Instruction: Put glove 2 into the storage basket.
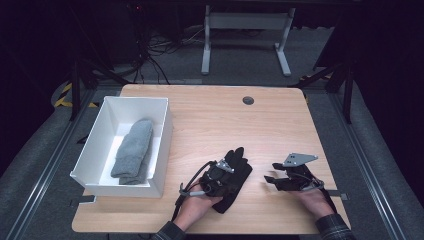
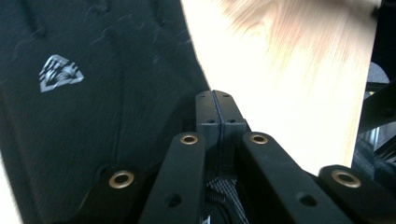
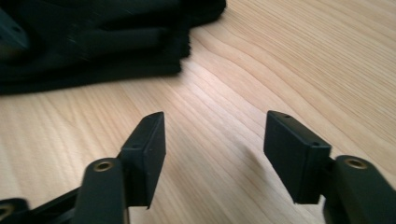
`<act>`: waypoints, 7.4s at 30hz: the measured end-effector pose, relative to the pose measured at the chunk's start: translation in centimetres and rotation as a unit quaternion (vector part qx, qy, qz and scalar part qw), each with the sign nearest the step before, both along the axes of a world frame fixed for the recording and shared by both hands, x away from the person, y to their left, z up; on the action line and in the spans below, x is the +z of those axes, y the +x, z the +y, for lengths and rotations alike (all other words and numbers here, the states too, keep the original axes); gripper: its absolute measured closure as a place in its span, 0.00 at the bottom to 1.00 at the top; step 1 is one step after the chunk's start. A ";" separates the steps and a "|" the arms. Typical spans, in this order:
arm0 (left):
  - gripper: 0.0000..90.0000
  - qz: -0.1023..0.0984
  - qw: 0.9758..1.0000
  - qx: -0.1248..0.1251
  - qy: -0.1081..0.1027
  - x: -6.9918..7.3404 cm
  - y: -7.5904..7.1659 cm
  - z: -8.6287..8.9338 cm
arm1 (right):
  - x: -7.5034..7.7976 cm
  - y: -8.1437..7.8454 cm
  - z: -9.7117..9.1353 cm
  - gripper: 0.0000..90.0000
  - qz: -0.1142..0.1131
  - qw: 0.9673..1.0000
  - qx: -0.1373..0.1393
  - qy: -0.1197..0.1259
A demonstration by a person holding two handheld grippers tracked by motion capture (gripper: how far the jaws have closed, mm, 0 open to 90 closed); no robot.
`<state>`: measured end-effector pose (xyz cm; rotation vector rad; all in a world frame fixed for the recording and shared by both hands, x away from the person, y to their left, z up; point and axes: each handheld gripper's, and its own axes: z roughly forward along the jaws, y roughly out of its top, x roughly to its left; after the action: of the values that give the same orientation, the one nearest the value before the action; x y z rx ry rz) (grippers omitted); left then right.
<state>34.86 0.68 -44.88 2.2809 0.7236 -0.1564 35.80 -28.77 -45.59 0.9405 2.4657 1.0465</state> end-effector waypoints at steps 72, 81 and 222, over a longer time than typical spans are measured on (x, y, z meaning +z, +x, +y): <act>0.77 -0.010 0.999 0.020 0.027 1.0 1.7 2.5 | -1.4 0.3 -1.1 0.23 -0.010 1.000 -0.026 0.005; 0.78 -0.030 0.999 0.040 0.014 4.7 1.6 3.4 | -1.4 0.3 -1.1 0.22 -0.010 1.000 -0.026 0.004; 0.17 -0.105 0.978 0.177 -0.006 13.7 6.1 12.8 | -1.4 0.2 -1.1 0.21 -0.010 1.000 -0.028 0.003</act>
<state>40.94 13.47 -31.21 2.0767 0.9953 0.2445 36.00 -29.91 -46.95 0.9908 2.4080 1.0391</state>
